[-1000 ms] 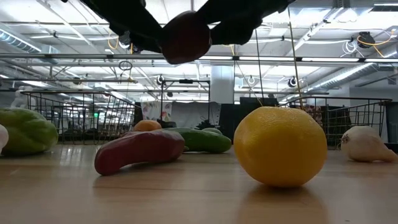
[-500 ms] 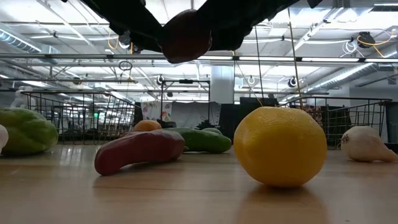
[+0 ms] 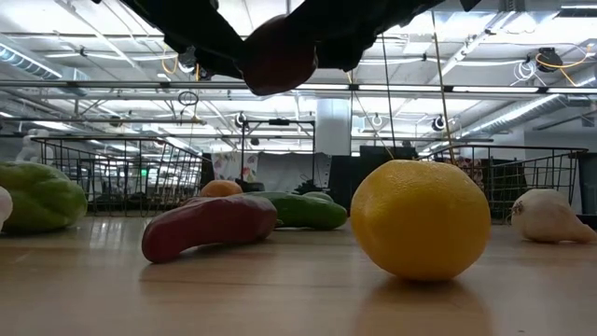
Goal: Sort produce into baskets
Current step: Put the left red apple into the right wire basket
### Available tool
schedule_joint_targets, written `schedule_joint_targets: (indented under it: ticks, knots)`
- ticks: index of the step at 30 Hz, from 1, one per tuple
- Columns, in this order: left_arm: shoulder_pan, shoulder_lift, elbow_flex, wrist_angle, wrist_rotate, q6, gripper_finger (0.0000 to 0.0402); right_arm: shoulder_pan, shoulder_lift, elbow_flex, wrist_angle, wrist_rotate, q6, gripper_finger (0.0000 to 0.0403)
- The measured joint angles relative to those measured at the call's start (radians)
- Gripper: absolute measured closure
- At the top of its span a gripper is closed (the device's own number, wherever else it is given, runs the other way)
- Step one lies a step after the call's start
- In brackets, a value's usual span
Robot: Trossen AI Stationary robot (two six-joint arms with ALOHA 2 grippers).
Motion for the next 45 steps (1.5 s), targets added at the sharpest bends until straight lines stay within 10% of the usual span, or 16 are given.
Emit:
schedule_joint_targets:
  ticks: [16,26,32,45]
  knots:
    - [-0.001,0.0,0.0,0.002,-0.021,-0.008,0.0118,0.0,-0.001,-0.001,-0.005,0.004,0.0,0.0085]
    - [0.0,-0.004,0.0,0.005,-0.057,-0.036,0.0007,0.0,-0.039,-0.001,-0.097,0.003,0.0,0.0085]
    - [0.0,-0.072,0.013,-0.033,-0.095,-0.036,0.0029,-0.006,-0.19,0.015,-0.377,0.033,0.0,0.0085]
    - [-0.026,-0.146,0.014,-0.055,-0.095,-0.033,0.0041,-0.221,-0.525,0.163,-1.069,0.476,-0.069,0.0085]
